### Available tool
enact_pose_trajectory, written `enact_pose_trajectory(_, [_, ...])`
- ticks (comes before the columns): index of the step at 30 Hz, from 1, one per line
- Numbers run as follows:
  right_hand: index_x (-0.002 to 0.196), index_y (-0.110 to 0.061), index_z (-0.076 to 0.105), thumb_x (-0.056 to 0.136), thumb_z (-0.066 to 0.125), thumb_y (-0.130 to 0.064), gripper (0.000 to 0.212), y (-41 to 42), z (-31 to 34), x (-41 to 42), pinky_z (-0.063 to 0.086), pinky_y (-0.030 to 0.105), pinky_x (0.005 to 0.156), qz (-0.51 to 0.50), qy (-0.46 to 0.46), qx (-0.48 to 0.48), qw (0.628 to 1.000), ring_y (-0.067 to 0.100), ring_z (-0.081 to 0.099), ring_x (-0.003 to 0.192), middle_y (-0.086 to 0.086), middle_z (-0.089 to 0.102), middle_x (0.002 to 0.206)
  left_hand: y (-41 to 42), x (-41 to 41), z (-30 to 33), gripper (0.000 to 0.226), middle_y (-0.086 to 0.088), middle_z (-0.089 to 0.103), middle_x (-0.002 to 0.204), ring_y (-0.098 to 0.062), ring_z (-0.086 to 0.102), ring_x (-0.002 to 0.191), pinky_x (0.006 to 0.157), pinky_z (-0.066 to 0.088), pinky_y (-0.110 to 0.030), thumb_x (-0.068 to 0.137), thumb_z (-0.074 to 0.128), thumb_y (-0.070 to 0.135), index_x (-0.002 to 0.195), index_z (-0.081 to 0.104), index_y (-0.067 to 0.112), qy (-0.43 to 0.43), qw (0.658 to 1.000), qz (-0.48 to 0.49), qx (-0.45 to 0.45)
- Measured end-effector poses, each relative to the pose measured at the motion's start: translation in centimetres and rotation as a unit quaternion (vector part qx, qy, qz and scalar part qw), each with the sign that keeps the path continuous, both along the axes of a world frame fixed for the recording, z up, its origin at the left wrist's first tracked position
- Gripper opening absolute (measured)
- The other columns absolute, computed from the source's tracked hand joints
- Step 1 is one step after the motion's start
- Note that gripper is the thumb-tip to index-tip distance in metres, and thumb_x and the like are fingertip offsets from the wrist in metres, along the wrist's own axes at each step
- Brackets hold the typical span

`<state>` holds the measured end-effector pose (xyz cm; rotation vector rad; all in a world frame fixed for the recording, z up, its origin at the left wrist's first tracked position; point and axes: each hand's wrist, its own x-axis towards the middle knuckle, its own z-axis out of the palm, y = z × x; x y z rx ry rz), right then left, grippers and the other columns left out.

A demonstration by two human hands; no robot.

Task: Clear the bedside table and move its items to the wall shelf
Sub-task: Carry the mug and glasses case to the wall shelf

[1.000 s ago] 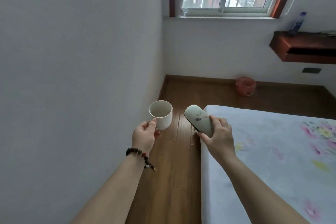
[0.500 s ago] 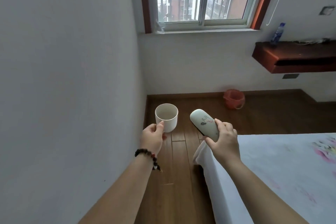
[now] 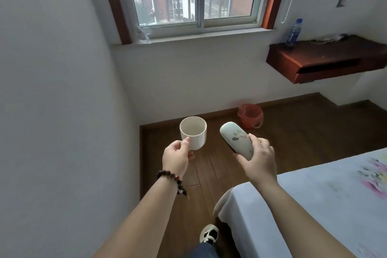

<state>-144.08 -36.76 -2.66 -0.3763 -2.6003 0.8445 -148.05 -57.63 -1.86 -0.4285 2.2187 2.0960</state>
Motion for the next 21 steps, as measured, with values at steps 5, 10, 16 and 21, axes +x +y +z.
enact_pose_trajectory(5, [0.136,-0.016,0.043,0.076,0.074,-0.033,0.069,4.2,-0.4,-11.2,0.045,0.031,0.083,-0.035,0.004,-0.014,0.999,0.020,0.043,0.105,0.006,0.049,0.125,4.4,-12.5,0.1,0.035,-0.011,0.072,0.080,-0.020,0.071,0.074,0.072,0.054,-0.035,0.092,0.057,0.041,0.079,0.066,0.011,0.011,0.999,-0.046,-0.022])
enact_pose_trajectory(10, [0.137,-0.017,0.042,0.076,0.074,-0.035,0.071,9.5,0.4,-20.2,0.048,0.035,0.088,-0.083,0.003,-0.021,0.996,0.019,0.042,0.108,0.003,0.048,0.125,10.2,-23.7,1.0,0.031,-0.004,0.071,0.073,-0.019,0.071,0.073,0.072,0.055,-0.034,0.091,0.058,0.042,0.075,0.066,0.016,0.016,0.995,-0.094,-0.033])
enact_pose_trajectory(16, [0.135,-0.016,0.044,0.074,0.076,-0.033,0.071,16.4,1.2,-26.4,0.046,0.036,0.088,-0.160,-0.003,-0.011,0.987,0.022,0.045,0.106,0.004,0.049,0.123,18.3,-33.3,0.9,0.033,-0.005,0.072,0.072,-0.019,0.072,0.072,0.075,0.057,-0.042,0.091,0.057,0.041,0.078,0.066,0.012,0.008,0.989,-0.149,-0.021])
enact_pose_trajectory(21, [0.135,-0.016,0.044,0.074,0.076,-0.033,0.072,21.9,0.8,-30.6,0.047,0.036,0.088,-0.224,-0.009,0.000,0.975,0.022,0.045,0.107,0.003,0.049,0.123,25.6,-40.5,-0.2,0.034,-0.006,0.071,0.071,-0.020,0.072,0.073,0.080,0.055,-0.045,0.091,0.057,0.041,0.074,0.064,0.013,-0.001,0.978,-0.207,-0.008])
